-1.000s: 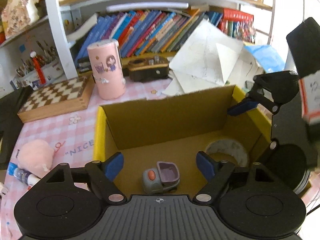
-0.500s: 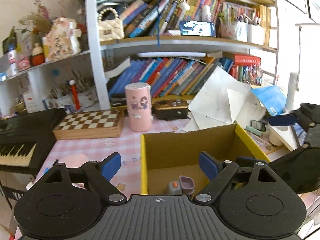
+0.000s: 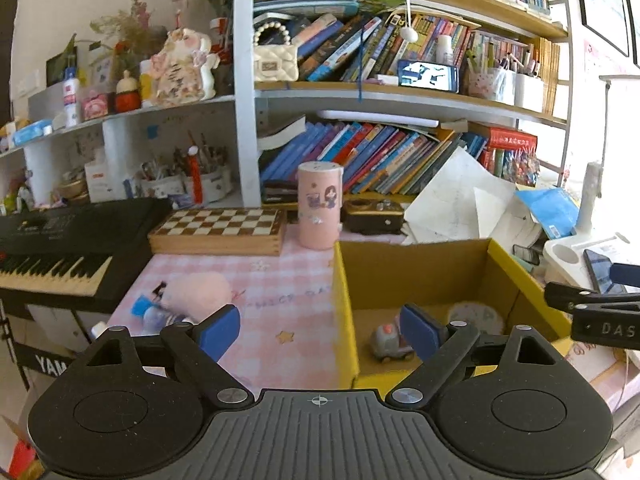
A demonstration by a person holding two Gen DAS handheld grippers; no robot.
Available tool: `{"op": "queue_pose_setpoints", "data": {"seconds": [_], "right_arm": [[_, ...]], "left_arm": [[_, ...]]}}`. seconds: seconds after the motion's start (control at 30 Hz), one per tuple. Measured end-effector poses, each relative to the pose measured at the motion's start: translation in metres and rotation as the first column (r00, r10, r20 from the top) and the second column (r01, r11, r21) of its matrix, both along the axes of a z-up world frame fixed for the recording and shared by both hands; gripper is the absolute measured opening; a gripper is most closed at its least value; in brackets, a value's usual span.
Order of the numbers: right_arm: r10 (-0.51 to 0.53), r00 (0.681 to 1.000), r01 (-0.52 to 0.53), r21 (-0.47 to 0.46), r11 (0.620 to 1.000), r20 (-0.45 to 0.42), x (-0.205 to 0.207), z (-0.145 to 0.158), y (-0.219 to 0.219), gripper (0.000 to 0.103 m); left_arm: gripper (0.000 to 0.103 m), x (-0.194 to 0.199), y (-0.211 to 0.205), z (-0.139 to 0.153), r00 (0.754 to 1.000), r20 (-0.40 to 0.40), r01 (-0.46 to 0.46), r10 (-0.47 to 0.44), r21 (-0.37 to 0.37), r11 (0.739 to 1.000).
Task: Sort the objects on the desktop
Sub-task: 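Lift both tools out of the box and back away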
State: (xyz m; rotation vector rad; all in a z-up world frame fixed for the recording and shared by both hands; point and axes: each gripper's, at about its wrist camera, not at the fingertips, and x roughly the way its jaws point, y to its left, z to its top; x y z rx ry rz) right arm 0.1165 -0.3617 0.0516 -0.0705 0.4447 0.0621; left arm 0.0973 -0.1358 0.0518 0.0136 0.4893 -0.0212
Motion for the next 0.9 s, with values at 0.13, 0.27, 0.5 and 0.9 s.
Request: {"op": "queue_pose_setpoints", "data": {"seconds": [0.13,0.27,0.5,0.9], "right_arm": [[-0.064,0.998,0.065,0.024,0.998,-0.006,-0.025,-0.005,0.012,0.094],[-0.109,0.994,0.109,0.044,0.993,-0.008,-0.052,-0.011,0.03,0.094],[-0.137,0.989,0.14,0.05,0.989,-0.063,-0.088,-0.029,0.067,0.094],[-0.096,0.982,0.104,0.04,0.994,-0.164,-0.128,-0.054,0.129,0.094]], "left_arm": [[0.09,-0.017,0.015,-0.01,1.0,-0.019,0.007,-0.007,0.006,1.0],[0.09,-0.036,0.032,-0.019,0.999,-0.036,0.012,-0.012,0.0,1.0],[0.09,-0.065,0.058,-0.033,0.997,-0.074,0.024,-0.023,0.015,1.0],[0.09,-0.096,0.102,-0.054,0.984,-0.179,0.021,-0.021,-0.002,1.0]]}}
